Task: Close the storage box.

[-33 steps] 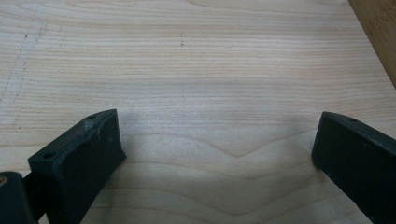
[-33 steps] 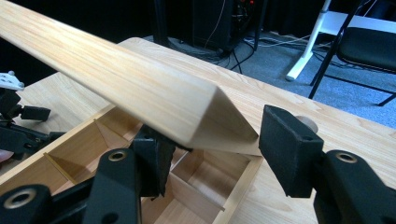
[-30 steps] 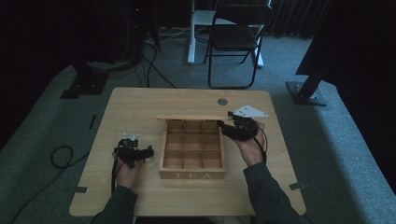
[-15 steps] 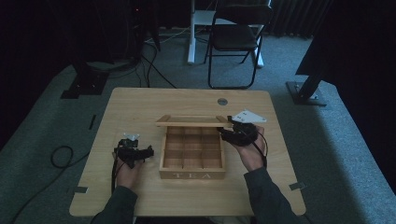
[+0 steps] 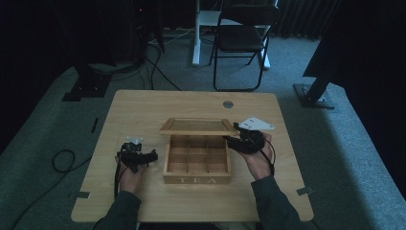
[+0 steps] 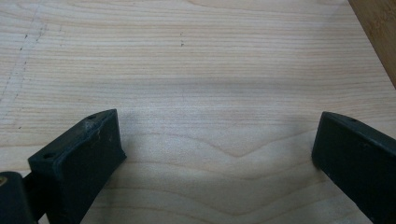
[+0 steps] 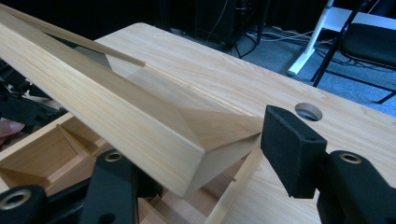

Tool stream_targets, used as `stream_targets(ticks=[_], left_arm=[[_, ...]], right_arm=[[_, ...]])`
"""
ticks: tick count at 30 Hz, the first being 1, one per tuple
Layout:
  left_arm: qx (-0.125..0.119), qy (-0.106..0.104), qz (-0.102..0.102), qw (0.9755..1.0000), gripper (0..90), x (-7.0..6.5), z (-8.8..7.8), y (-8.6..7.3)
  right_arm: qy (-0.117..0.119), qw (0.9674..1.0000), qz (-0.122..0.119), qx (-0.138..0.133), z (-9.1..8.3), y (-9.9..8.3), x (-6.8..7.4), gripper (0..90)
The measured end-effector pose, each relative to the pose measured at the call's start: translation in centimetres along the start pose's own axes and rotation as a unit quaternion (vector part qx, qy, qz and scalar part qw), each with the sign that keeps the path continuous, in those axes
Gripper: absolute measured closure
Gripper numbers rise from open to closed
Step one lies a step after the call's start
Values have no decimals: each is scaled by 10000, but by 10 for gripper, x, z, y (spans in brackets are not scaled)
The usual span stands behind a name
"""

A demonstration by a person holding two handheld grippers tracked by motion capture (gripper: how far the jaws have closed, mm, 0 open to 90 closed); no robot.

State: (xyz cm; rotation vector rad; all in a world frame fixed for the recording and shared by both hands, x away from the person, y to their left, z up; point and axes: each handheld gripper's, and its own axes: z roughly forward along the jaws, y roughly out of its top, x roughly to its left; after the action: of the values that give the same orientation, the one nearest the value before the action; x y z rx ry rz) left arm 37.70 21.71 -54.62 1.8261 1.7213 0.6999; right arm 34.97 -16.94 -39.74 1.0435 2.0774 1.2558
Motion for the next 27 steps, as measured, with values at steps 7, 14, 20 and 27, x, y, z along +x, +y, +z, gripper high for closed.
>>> stream_targets(ticks=[7, 14, 20, 27], left_arm=[[6, 11, -17, 10000, 16, 0, 0, 0], [11, 19, -27, 10000, 17, -1, 0, 0], [11, 20, -27, 10000, 16, -1, 0, 0], [9, 19, -29, 10000, 17, -1, 0, 0]], right_arm=[[2, 10000, 29, -28, -3, -2, 0, 431], [-11, 10000, 51, -21, -4, -3, 1, 430], [-51, 10000, 82, 12, -5, -5, 2, 405], [-49, 9999, 132, 15, -5, -9, 1, 392]])
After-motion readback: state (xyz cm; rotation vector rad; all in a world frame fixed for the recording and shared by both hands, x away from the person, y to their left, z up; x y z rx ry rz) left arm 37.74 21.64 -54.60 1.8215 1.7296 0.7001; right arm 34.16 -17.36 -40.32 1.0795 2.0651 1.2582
